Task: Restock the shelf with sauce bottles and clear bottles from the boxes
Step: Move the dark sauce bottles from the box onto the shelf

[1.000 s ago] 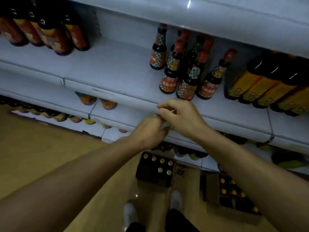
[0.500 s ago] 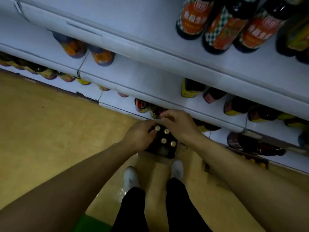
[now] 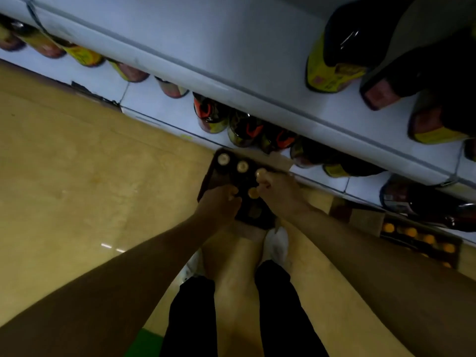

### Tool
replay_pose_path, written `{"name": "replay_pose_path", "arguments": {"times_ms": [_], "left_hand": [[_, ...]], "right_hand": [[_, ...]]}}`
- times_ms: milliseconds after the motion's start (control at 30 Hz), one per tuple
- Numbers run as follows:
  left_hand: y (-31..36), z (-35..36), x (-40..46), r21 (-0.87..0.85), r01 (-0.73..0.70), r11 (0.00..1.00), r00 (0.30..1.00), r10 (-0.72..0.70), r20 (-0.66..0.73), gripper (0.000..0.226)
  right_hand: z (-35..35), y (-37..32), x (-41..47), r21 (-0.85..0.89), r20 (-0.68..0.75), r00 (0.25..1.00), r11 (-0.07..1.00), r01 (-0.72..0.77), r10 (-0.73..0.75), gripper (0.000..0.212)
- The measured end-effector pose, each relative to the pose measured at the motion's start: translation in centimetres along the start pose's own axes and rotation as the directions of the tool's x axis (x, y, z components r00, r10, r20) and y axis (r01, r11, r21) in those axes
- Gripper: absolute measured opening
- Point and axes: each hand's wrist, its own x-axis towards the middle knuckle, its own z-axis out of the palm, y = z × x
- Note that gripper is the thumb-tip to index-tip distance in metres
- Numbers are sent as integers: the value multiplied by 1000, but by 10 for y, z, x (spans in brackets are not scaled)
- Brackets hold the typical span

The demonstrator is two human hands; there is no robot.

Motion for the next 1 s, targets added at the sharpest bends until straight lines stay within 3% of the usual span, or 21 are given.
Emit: {"name": "replay_pose_path", "arguments": {"times_ms": [200, 467, 700, 1000], "left_hand": [[-34, 47, 54, -98, 71, 993, 997, -72, -7, 38], [-74, 91, 105, -104, 100, 990, 995, -101, -1, 45], [-94, 107, 117, -150, 133, 980, 991, -137, -12, 42], [-91, 113, 120, -118, 95, 988, 995, -98, -20, 42]], "right_hand": [[50, 49, 44, -201, 56, 998, 979, 40, -29, 17], [102, 102, 92, -530, 195, 974, 823, 205, -117, 47], [131, 108, 114, -612, 211, 970, 757, 229, -123, 50], [128, 100, 109, -566, 211, 971, 796, 216, -114, 48]]}}
